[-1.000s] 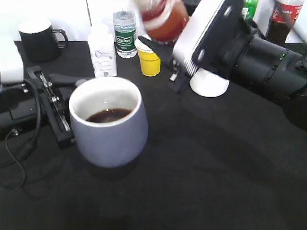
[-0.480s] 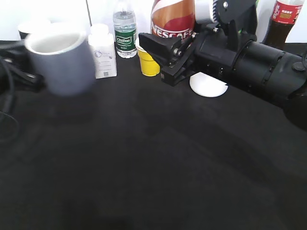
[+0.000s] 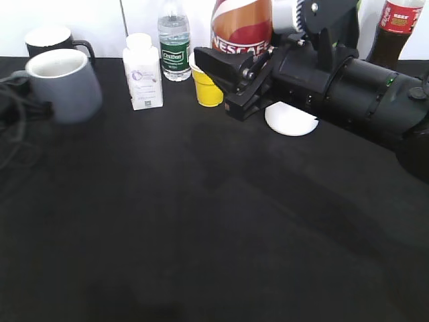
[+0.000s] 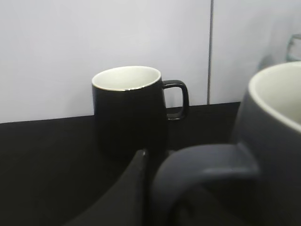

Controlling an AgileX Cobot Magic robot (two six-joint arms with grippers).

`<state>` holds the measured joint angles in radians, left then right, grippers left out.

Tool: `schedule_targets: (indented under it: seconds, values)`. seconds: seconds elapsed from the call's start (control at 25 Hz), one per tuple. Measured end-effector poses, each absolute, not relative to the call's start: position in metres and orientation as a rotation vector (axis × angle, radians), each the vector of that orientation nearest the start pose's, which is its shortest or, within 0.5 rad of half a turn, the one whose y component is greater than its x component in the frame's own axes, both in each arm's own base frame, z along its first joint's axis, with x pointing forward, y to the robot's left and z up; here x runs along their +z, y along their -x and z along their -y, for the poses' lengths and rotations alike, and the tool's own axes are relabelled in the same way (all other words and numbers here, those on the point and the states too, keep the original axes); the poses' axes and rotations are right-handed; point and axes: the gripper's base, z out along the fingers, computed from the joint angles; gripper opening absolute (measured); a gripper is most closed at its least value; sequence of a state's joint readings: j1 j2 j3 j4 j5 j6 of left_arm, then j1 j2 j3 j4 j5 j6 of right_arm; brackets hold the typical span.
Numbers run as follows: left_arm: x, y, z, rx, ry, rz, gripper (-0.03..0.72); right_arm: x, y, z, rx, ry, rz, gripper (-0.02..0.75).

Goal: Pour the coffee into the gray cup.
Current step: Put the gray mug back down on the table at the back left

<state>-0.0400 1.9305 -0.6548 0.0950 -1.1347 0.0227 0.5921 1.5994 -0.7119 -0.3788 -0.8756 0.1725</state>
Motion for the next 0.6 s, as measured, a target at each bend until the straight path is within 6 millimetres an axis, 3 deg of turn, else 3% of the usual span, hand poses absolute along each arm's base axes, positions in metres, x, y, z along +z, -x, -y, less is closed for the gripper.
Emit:
schedule_targets:
  seconds: [0.16, 0.32, 0.48, 0.6]
  values:
    - [0.116, -0.375, 0.023, -0.050, -0.155, -1.680, 0.069, 0.242, -0.255, -0.202, 0.626, 0.731, -1.391, 0.533]
    - [0.112, -0.401, 0.024, -0.045, -0.158, -1.672, 0.071, 0.239, -0.255, -0.202, 0.610, 0.740, -1.427, 0.533]
    - [0.110, -0.403, 0.024, -0.051, -0.152, -1.688, 0.097, 0.240, -0.255, -0.202, 0.616, 0.734, -1.415, 0.533]
    - [0.107, -0.397, 0.023, -0.057, -0.145, -1.688, 0.214, 0.240, -0.255, -0.202, 0.616, 0.733, -1.415, 0.533]
